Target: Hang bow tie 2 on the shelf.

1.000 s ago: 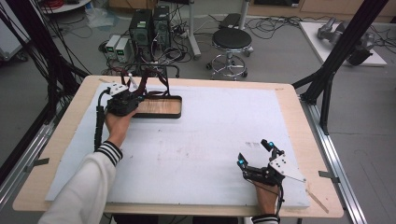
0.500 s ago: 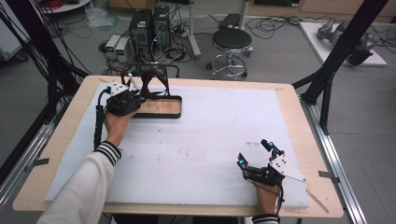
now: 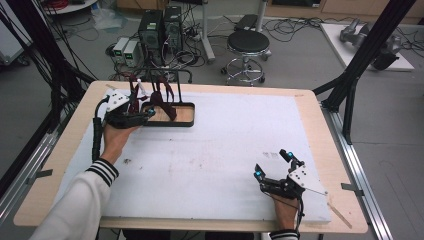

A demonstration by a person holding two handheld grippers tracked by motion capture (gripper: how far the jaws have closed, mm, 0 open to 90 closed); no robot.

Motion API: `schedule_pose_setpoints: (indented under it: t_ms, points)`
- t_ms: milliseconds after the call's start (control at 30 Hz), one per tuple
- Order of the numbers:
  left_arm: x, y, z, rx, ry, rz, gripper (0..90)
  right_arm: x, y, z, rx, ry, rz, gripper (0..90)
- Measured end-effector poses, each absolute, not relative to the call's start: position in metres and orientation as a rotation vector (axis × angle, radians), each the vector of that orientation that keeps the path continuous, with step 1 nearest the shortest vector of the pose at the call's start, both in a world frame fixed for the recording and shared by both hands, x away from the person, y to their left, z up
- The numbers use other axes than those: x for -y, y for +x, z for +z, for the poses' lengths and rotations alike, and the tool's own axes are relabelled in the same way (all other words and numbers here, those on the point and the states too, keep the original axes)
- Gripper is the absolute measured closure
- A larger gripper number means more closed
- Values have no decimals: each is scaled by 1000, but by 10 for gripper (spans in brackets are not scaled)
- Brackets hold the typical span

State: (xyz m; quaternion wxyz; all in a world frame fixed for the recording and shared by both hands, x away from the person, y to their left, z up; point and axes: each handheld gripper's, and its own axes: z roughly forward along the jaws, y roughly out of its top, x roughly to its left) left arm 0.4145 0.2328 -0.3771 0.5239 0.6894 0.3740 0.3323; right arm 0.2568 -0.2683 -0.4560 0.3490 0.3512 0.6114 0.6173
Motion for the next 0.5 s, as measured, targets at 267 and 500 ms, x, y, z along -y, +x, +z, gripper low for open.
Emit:
schedule_pose_setpoints:
  t_ms: [267, 500]
  points:
    - [-239, 387, -370, -709, 1600, 745, 166, 268, 256, -456, -1583, 913, 1603, 6]
    - [-254, 350, -376, -589, 1548, 732, 163, 268, 256, -456, -1582, 910, 1600, 6]
